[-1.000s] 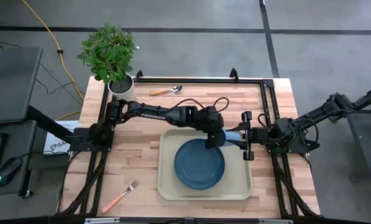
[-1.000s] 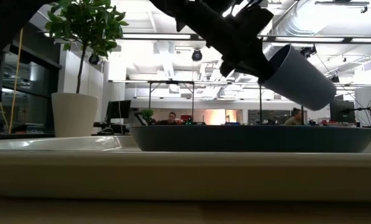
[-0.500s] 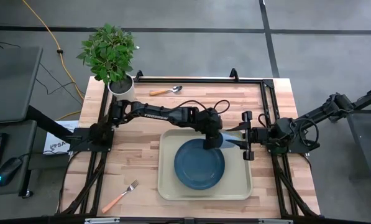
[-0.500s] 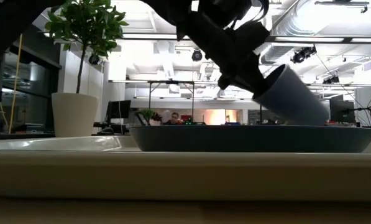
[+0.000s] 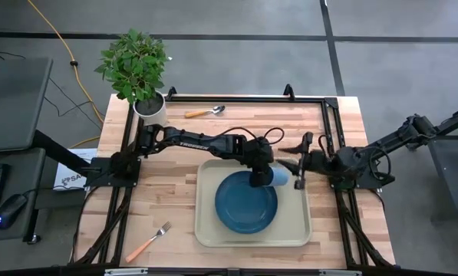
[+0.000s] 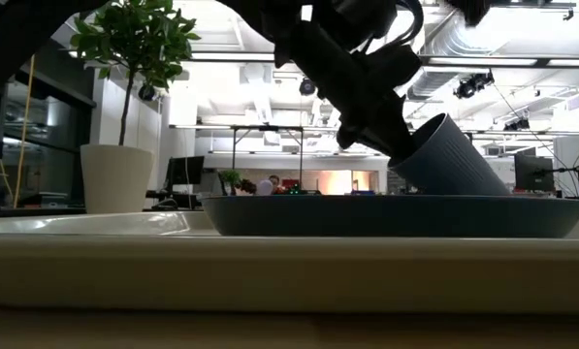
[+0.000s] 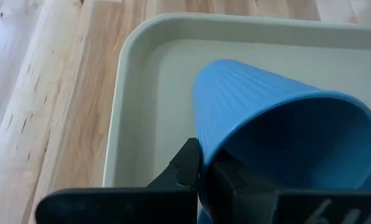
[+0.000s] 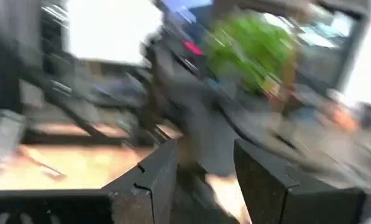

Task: Pick and place plate/cup/fork/spoon on tray
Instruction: Put the blue cup on the white serving tray to the top right of the blue plate

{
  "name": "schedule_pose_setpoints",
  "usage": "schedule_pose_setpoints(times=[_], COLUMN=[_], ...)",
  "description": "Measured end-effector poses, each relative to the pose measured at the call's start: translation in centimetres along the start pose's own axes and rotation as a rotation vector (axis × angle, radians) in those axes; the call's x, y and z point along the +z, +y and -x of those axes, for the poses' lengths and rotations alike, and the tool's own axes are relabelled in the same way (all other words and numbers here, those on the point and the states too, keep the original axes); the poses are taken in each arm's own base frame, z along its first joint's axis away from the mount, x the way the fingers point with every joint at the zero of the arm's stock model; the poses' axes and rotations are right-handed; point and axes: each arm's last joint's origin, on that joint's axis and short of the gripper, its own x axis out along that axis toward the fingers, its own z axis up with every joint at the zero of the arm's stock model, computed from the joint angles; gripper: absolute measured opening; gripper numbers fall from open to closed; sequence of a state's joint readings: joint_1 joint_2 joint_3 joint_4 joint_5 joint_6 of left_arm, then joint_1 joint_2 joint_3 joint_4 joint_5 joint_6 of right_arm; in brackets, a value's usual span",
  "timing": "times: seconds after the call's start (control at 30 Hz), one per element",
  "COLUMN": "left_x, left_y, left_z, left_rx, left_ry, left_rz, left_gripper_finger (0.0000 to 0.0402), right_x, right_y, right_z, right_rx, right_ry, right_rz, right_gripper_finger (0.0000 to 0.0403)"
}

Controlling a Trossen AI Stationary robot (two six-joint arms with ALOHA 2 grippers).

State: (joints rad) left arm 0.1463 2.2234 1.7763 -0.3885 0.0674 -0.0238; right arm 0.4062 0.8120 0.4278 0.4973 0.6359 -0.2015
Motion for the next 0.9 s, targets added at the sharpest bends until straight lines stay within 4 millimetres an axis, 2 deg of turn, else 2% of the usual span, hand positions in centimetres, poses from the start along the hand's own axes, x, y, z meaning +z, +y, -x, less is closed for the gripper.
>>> schedule_pose_setpoints(times=[0.13,0.23,0.37,0.6,0.9], left_x=[-0.1,-0.1,-0.1,-0.1,-0.1], left_y=[0.0,0.0,0.0,0.0,-0.1], left_z=[0.0,0.0,0.0,0.0,0.0], left_rx=[0.0,0.0,0.0,-0.001,-0.001], left_ry=[0.01,0.012,0.011,0.011,0.011], left_rz=[0.017,0.018,0.017,0.017,0.017], left_gripper_finger=[0.0,0.0,0.0,0.0,0.0], right_x=[-2.1,-3.1,-3.5,-3.6,-5.6], right_y=[-0.1,0.2,0.4,0.7,2.3], right_z=[0.2,0.5,0.9,0.9,-1.1], right_rx=[-0.09,-0.004,0.128,0.17,0.089], right_ry=[0.19,0.325,0.472,0.504,0.502], right_rz=[0.017,-0.002,-0.089,-0.143,-0.143], right_gripper_finger=[0.0149,0.0149,0.0149,0.0144,0.0088])
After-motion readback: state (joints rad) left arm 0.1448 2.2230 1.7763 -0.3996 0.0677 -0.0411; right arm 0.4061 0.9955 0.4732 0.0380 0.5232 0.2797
